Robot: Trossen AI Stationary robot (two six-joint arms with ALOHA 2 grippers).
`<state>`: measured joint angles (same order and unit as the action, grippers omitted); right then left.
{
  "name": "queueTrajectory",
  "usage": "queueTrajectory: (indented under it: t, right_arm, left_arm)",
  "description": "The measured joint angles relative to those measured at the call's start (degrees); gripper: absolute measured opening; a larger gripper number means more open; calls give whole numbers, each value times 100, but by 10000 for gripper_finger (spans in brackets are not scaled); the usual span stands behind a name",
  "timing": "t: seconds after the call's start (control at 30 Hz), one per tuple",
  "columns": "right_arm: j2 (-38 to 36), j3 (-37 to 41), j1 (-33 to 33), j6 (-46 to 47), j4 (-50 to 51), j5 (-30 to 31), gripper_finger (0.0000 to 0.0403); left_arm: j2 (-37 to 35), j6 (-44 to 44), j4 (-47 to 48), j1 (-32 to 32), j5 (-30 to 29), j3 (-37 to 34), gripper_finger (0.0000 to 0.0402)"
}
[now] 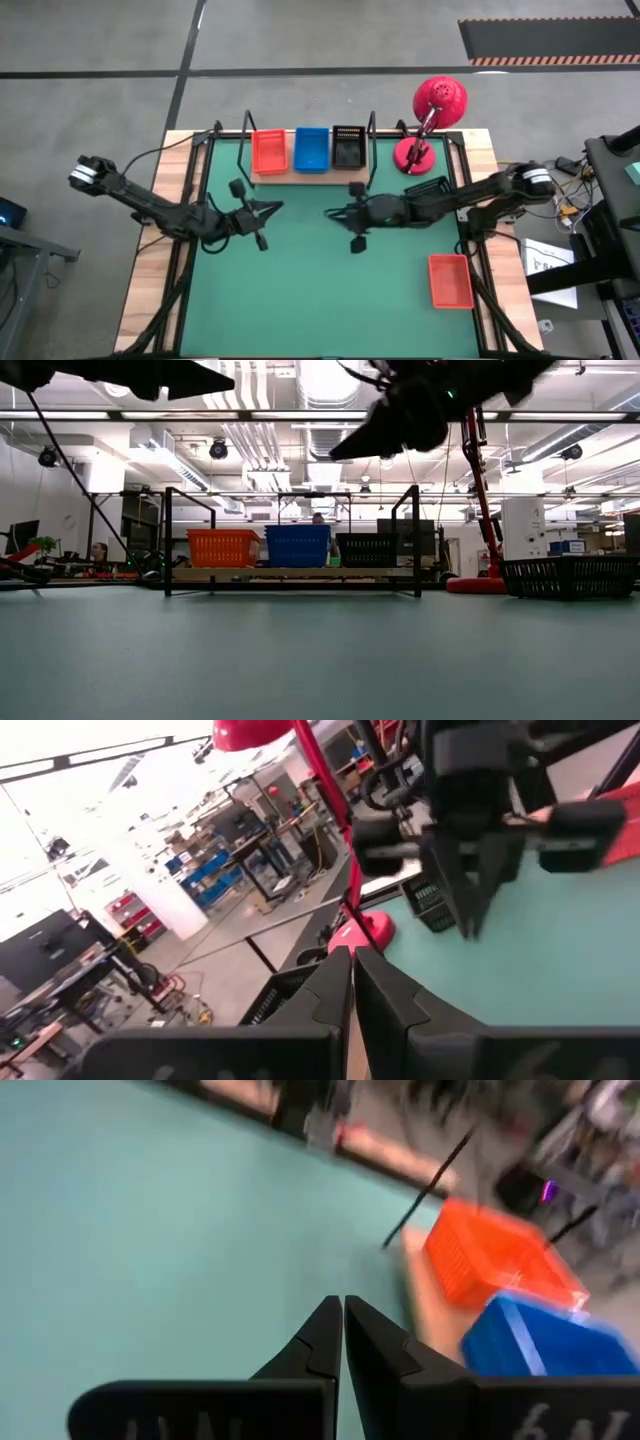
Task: Stack baskets on shelf by color
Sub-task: Adjust the orange baskets on the shelf
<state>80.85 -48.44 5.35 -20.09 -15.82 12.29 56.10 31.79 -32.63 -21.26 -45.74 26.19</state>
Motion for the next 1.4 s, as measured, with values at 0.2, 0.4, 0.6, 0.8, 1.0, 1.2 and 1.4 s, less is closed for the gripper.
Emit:
queueTrajectory:
  t: [0.2,0.4,0.6,0.8,1.0,1.2,1.4]
  right_arm:
    - [-885,1385,-551,-677,-1371,-652,8]
    - [-1984,2347,-547,-620,-1712,-797,8]
    - [-2695,2971,-549,-247,-1856,-829,8]
    - [-2834,3419,-549,-151,-2269,-827,9]
    - [-2834,3464,-549,-42,-2296,-826,9]
    - [-2830,3457,-549,31,-2266,-826,9]
    - [-2830,3437,-549,-191,-2279,-824,9]
  left_arm:
    - [388,-106,-529,31,-4,71,0]
    - [978,-906,-1030,34,-5,86,0]
    - [1619,-1671,-872,295,-37,529,0]
    - [1825,-2627,1820,702,502,1642,0]
    - [1800,-3592,5566,1423,2039,2923,0]
    - [1687,-3521,8413,2386,2547,4055,0]
    - [1837,-2734,8485,3336,2934,4501,0]
